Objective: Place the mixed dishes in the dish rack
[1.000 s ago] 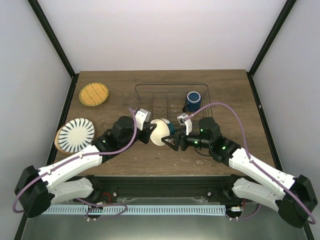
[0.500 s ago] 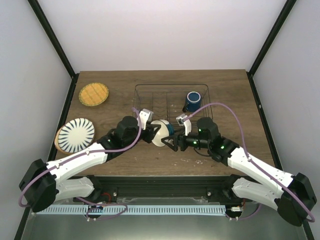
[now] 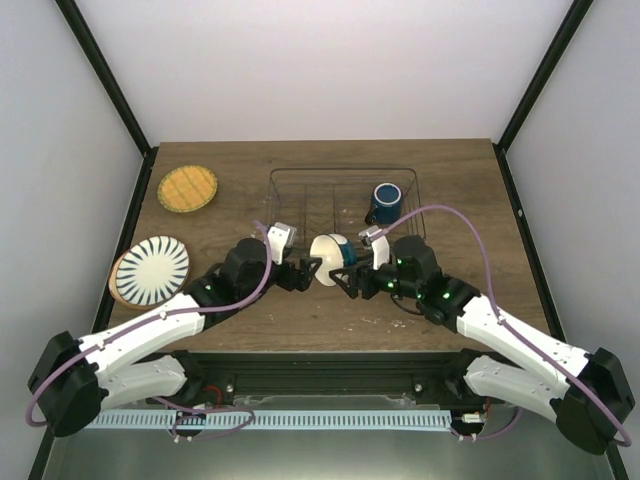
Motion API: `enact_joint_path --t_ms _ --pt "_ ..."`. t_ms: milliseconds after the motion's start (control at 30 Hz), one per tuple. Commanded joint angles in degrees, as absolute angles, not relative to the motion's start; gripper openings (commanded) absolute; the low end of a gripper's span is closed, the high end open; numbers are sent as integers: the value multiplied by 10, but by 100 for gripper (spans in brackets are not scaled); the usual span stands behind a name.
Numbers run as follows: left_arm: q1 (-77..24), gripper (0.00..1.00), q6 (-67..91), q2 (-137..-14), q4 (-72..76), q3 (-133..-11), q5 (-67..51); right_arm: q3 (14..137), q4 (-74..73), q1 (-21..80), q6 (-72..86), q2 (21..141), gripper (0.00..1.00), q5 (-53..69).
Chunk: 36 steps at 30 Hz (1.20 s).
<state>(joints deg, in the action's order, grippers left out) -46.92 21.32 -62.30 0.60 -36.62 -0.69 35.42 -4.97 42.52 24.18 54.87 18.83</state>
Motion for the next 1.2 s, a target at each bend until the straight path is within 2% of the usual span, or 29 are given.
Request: enact_joint_path --t_ms 0,400,867,1167 --pt "-470 96 216 -590 -42 -366 32 398 -62 427 213 548 37 126" --pt "-470 100 208 -497 -118 -367 64 542 -202 427 187 623 36 -21" --pt "-469 100 202 -483 -137 -348 65 737 -412 427 206 803 35 -212" --pt "-469 100 193 -474 -127 -333 55 816 -511 429 226 904 34 -306"
